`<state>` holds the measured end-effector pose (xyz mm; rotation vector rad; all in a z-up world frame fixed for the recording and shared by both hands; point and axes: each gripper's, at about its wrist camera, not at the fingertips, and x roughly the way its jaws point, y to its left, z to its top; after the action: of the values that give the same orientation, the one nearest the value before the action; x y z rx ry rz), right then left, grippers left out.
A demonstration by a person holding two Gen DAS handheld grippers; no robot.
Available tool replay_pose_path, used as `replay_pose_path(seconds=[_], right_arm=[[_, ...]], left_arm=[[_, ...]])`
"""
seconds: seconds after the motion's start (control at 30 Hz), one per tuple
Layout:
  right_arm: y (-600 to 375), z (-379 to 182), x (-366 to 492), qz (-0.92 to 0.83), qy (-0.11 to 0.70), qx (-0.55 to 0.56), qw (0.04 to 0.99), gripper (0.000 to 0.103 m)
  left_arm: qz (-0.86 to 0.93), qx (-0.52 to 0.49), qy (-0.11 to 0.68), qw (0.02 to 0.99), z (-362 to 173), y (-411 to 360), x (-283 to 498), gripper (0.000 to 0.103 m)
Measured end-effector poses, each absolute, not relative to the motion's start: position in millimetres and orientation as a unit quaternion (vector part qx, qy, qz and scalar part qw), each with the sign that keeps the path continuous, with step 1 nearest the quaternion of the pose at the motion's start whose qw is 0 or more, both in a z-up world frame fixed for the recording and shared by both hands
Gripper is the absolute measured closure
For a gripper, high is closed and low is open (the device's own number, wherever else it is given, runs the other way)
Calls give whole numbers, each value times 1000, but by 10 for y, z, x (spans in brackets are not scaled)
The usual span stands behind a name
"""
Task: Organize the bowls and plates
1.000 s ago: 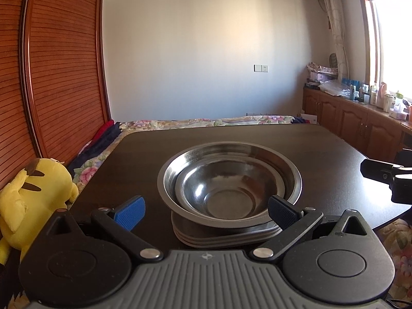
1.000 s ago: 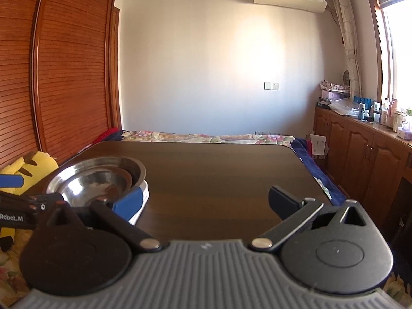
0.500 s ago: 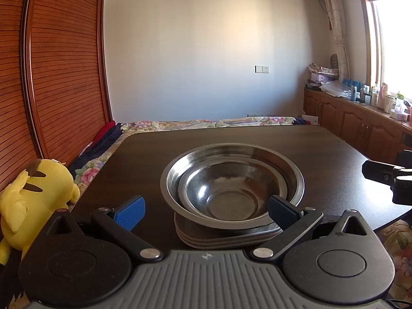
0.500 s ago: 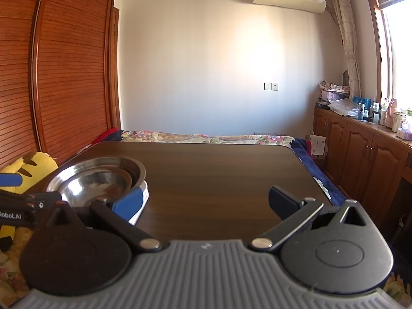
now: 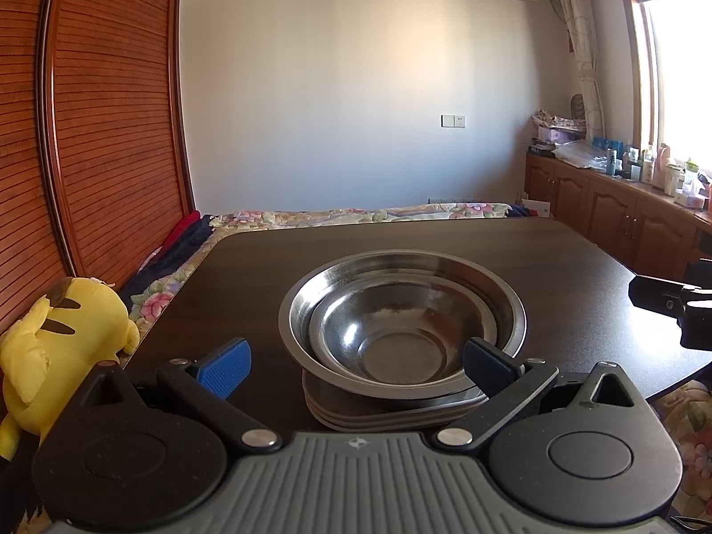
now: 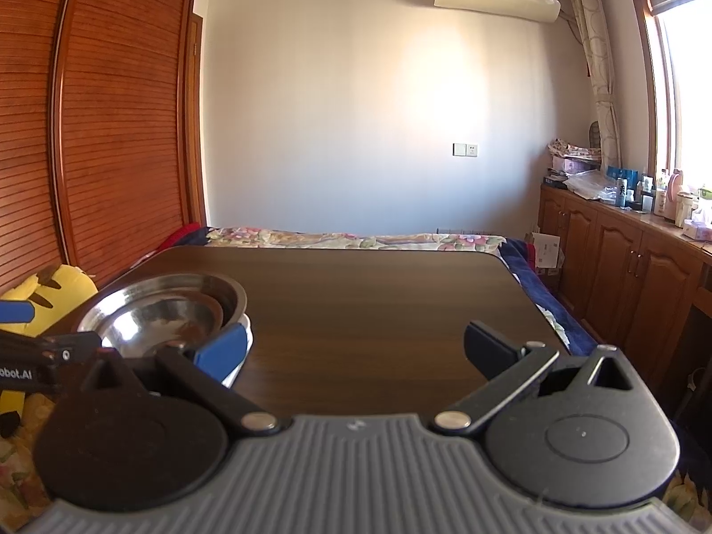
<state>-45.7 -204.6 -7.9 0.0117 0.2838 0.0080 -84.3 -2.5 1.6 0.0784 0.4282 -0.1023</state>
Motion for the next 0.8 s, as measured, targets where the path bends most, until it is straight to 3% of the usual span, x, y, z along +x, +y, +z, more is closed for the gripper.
replay_pose_path(seconds=[0.8], right_arm=[[-2053,-85,-472,1,140,8,990,0]], left_arm=[[-49,38,212,975,24,-17,-845,0]])
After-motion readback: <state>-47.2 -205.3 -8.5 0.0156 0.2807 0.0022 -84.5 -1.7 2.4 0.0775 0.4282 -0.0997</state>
